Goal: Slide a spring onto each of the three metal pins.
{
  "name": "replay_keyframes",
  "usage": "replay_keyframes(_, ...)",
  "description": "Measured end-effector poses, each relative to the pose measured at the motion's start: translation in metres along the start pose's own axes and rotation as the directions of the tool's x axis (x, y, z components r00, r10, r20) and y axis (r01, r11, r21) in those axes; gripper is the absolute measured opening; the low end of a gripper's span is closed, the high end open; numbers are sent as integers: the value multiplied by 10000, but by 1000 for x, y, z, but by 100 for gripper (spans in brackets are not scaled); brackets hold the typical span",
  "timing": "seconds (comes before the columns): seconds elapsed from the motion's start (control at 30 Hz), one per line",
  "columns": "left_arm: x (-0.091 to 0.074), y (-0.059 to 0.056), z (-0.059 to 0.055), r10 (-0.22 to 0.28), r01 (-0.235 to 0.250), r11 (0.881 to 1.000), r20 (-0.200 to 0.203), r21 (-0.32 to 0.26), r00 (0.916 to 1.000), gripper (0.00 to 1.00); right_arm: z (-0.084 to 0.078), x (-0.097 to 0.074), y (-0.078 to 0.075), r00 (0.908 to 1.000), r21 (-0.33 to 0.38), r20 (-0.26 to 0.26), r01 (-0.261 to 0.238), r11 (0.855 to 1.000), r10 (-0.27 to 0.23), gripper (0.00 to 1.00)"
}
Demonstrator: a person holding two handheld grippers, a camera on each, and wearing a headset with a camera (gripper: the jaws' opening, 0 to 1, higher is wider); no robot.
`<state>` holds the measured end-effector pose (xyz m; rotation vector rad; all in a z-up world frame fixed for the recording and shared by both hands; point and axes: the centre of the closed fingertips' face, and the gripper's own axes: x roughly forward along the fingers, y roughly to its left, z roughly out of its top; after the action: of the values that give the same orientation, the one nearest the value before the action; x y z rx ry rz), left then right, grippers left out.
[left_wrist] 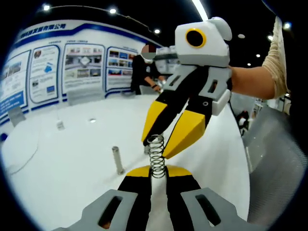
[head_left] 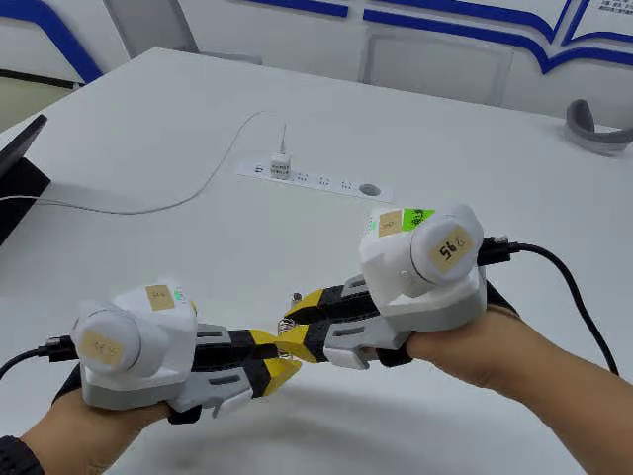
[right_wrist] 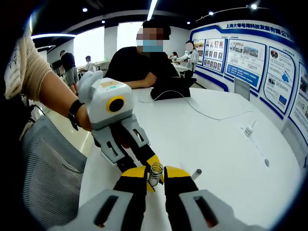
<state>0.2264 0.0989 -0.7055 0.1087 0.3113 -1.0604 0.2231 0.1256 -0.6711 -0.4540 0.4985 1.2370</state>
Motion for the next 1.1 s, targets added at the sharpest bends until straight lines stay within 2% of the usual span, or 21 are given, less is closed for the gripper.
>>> replay_keyframes(0.3,-2,1,-1,95,-90,9991,-105,406,9999,10,2,1,0,9997,281,240,-25,9996,18,12)
replay_keyframes(0.47,-2,2,-2,206,-177,9948,-275,1000,9994,10,2,2,1,9994,367,338,-34,9993,22,12)
replay_keyframes(0.67,-2,7,1,444,-417,9893,-163,1398,9989,11,4,1,-2,9986,334,508,144,9993,-161,12)
replay_keyframes(0.87,-2,10,4,576,-562,9872,-52,1492,9983,19,8,0,-5,9974,300,659,255,9992,-274,12)
replay_keyframes(1.1,-4,14,2,756,-741,9869,-54,1432,9971,29,10,-3,-11,9958,412,788,427,9982,-459,12)
